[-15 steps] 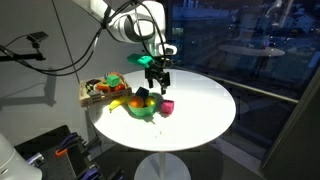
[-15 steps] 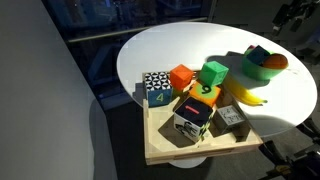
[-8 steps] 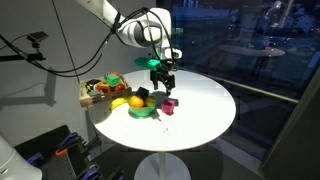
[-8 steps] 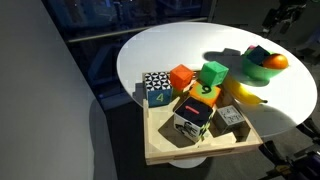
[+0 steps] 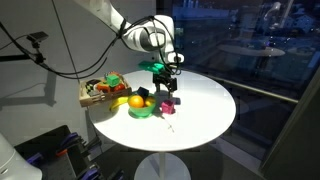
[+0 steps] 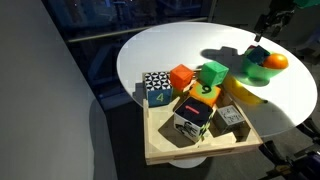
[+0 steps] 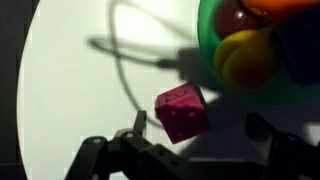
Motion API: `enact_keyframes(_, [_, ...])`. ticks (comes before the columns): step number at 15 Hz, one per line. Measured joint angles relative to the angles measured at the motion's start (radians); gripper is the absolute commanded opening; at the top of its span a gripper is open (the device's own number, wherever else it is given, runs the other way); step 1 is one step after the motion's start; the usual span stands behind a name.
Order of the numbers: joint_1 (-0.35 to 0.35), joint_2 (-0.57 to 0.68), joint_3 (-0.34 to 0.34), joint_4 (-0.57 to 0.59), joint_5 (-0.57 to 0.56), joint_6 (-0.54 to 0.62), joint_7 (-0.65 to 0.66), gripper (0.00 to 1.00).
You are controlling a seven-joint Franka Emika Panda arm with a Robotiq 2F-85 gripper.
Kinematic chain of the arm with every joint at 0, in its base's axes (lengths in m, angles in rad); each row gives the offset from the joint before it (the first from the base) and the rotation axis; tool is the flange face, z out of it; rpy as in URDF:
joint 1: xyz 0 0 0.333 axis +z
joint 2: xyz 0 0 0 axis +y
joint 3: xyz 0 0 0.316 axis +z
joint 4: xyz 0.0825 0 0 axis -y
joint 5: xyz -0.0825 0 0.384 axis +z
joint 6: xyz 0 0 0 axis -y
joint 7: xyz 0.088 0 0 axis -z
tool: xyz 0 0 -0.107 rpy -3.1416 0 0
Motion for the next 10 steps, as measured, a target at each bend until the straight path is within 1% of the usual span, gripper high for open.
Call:
enact_keyframes(5, [0.000,0.048,0.001,0.038,-0.009,0.000,-0.008,1.00])
enact_keyframes(10, [0.000,0.092,0.001,0.051,-0.060,0.014,-0.039,1.00])
